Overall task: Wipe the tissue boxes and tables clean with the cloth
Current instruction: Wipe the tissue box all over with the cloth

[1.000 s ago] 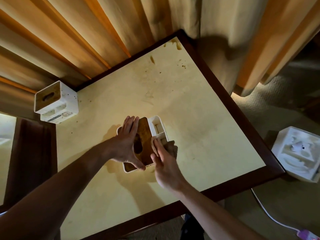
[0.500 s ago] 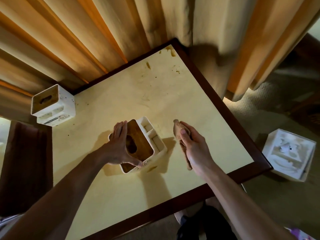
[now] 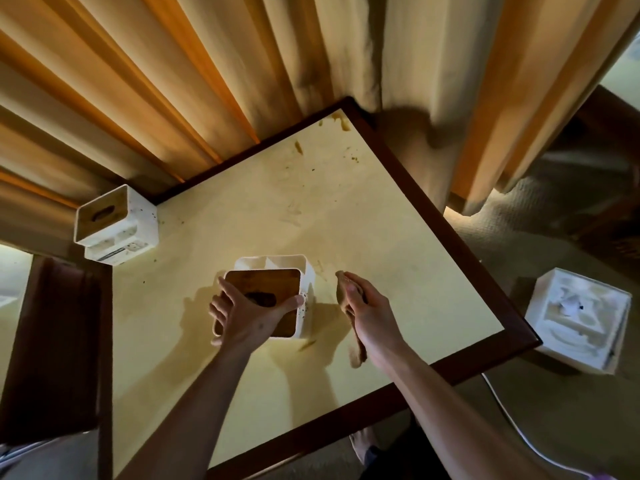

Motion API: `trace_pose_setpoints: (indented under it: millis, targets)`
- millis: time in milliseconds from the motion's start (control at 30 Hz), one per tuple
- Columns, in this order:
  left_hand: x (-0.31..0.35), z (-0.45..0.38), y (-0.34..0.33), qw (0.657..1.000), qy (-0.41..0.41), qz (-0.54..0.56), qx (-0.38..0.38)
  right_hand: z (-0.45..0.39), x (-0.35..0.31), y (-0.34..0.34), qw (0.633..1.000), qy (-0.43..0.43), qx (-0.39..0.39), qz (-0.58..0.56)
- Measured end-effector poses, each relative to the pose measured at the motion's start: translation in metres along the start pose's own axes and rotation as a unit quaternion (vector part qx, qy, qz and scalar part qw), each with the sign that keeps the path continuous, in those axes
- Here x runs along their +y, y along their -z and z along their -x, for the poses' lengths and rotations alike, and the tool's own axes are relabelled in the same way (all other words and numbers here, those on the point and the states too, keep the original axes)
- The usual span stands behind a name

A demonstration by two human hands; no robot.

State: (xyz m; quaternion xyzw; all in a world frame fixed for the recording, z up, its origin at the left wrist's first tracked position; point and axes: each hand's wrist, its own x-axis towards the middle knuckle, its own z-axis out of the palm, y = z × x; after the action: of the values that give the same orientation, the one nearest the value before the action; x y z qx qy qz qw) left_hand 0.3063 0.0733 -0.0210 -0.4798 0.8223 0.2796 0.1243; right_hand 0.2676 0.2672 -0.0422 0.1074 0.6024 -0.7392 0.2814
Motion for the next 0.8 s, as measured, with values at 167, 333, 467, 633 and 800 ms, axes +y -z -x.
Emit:
trace_pose_setpoints:
  millis: [167, 333, 467, 633, 800]
  targets:
    - [0.01, 0.017, -0.014, 0.995, 0.076, 0.048, 0.032, -0.006, 0.005, -0.006, 1.0, -0.003, 0.01, -0.005]
    - [0.011, 0.023, -0.017, 0.993, 0.097, 0.059, 0.011, -0.011, 0.008, -0.007, 1.0, 0.006, 0.008, -0.006]
    - [0.006, 0.022, 0.0, 1.0, 0.029, 0.002, -0.01, -0.013, 0.016, -0.008, 1.0, 0.003, -0.01, -0.004]
    - [0.007, -0.001, 0.024, 0.949, -0.168, -0.23, -0.137, -0.01, 0.025, -0.027, 0.999, -0.013, -0.027, -0.019]
    - [0.01, -0.027, 0.033, 0.895, -0.172, -0.354, -0.212, -0.006, 0.027, -0.055, 0.999, -0.033, -0.032, -0.023]
